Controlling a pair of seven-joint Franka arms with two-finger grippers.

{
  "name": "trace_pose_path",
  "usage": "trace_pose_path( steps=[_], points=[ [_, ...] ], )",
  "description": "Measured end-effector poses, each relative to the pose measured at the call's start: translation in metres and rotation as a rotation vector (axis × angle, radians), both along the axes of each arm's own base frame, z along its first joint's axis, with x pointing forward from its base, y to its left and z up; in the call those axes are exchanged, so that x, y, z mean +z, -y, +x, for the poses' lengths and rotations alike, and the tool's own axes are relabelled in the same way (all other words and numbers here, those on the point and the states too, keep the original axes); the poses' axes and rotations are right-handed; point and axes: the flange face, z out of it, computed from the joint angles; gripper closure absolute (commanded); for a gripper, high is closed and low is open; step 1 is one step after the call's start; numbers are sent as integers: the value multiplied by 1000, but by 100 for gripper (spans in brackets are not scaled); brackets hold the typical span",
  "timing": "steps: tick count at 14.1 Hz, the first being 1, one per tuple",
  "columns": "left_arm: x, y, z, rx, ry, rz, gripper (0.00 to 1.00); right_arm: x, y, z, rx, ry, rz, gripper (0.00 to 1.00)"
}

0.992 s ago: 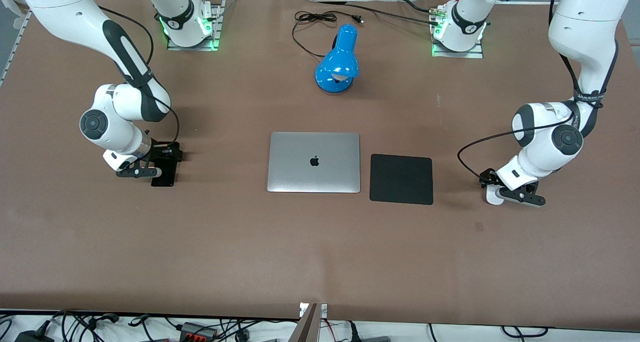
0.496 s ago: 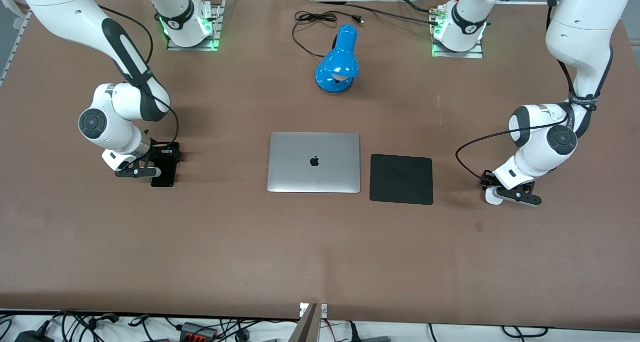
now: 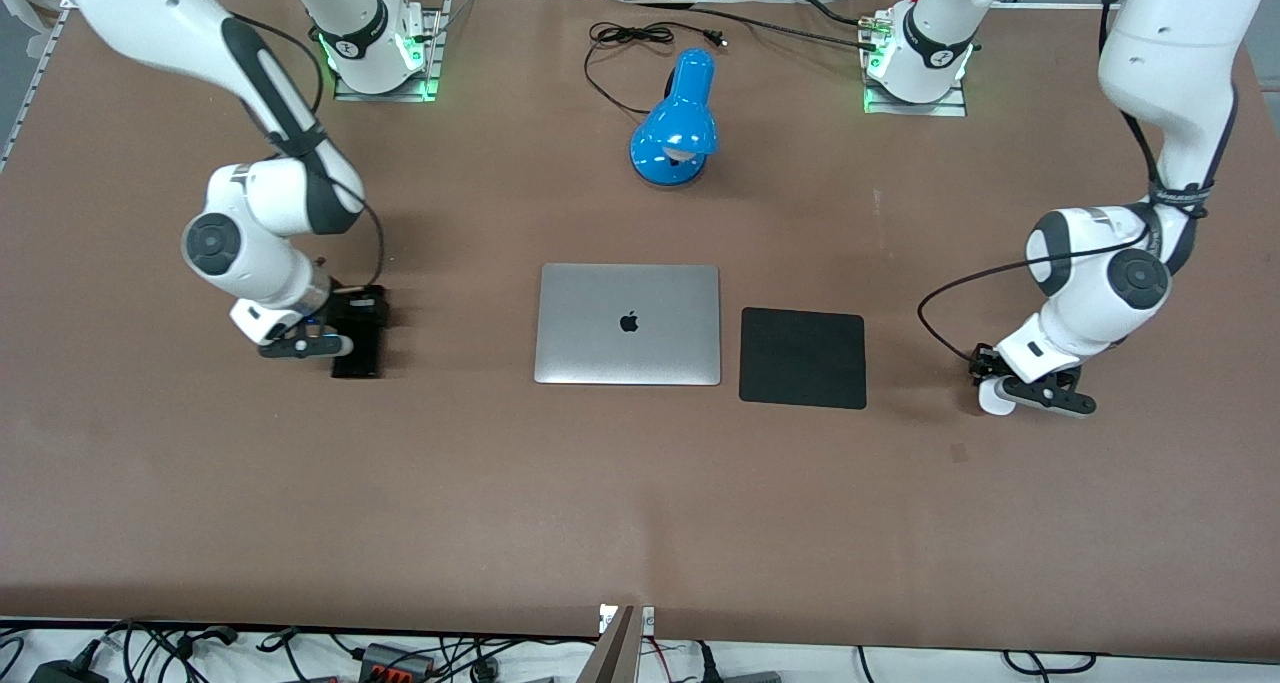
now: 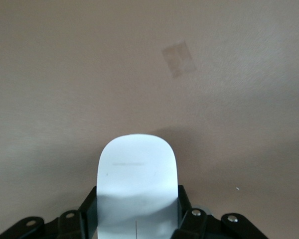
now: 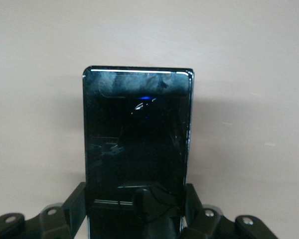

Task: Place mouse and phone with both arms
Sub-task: 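Carry the phone toward the laptop while the left gripper carries the mouse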

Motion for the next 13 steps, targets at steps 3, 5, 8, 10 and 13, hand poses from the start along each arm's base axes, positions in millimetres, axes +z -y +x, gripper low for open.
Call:
trace_pose_path(
  steps=[3, 5, 8, 10, 13],
  points=[
    [82, 8, 21, 2, -82, -4, 68, 3, -88, -11, -66, -3, 3, 100],
    [130, 38, 25, 60, -128, -21, 68, -8, -142, -24, -99, -16, 3, 100],
    [149, 117, 21, 168, -140, -54, 68, -25, -173, -25, -101, -30, 5, 100],
    [138, 169, 16, 232, -138, -66, 68, -31, -165, -21, -74, -33, -2, 100],
    [95, 240, 4, 296, -94, -11, 68, -34, -155, -17, -46, -35, -5, 87]
  ],
)
